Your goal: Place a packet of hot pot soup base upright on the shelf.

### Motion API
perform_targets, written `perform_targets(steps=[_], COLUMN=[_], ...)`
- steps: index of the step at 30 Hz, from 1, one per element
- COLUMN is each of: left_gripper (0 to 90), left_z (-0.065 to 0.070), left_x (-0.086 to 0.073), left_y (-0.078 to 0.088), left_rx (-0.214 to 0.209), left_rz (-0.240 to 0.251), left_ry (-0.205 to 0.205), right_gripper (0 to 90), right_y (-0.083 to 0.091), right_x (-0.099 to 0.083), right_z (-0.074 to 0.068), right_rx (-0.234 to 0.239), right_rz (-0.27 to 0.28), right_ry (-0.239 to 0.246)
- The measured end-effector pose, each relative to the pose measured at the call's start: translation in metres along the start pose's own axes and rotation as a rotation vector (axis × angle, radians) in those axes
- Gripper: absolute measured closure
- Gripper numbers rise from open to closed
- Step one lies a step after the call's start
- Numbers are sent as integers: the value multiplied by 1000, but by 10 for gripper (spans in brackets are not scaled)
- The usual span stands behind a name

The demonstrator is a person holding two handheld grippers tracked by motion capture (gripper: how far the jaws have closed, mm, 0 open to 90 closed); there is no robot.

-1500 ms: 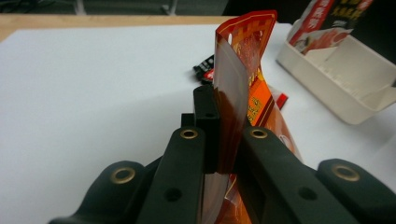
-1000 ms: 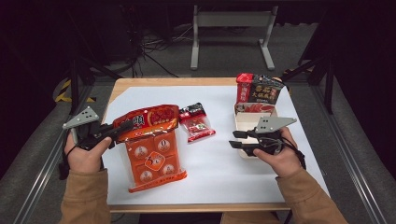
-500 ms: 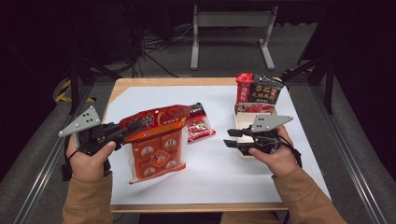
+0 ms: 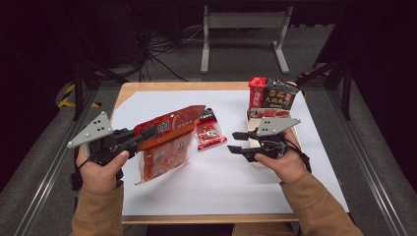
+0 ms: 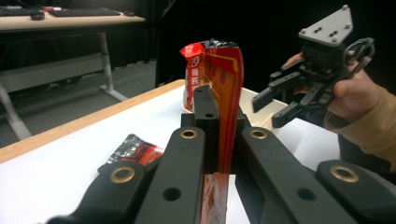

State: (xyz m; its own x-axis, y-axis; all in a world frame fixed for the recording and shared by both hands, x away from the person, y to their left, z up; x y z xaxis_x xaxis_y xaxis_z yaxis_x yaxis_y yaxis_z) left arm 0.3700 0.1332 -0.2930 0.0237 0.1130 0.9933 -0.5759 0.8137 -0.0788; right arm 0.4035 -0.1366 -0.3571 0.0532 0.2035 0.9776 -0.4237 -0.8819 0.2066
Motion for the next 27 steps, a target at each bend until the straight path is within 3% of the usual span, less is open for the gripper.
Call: perform_targets(steps=[8, 13, 27], left_gripper=[900, 900, 900], left_z=[11, 18, 36], left_x=[2, 6, 6], left_y=[-10, -14, -33], left_rx=[-41, -71, -155], left_rz=[0, 30, 32], left_ry=[-12, -9, -21], right_gripper=[352, 296, 251], right_y=[-16, -24, -40], right_x=[-1, -4, -6], right_z=[-1, -3, -8], right_rx=[24, 29, 76], right_rz=[6, 0, 23], right_ry=[5, 5, 0])
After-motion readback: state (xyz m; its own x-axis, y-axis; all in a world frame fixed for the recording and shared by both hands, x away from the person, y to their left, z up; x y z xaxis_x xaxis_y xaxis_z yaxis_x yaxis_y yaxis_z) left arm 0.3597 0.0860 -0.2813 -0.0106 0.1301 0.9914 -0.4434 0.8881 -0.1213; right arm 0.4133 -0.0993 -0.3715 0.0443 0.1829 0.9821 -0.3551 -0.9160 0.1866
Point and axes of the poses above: each handheld gripper's, and its own axes: y roughly backward along the jaws, x roughly out of its top, z roughly to its right, the point moved 8 cm from there along -y, roughly forward along the jaws, and after that the axes turned 15 degrees about z, right-handed, at the moved point
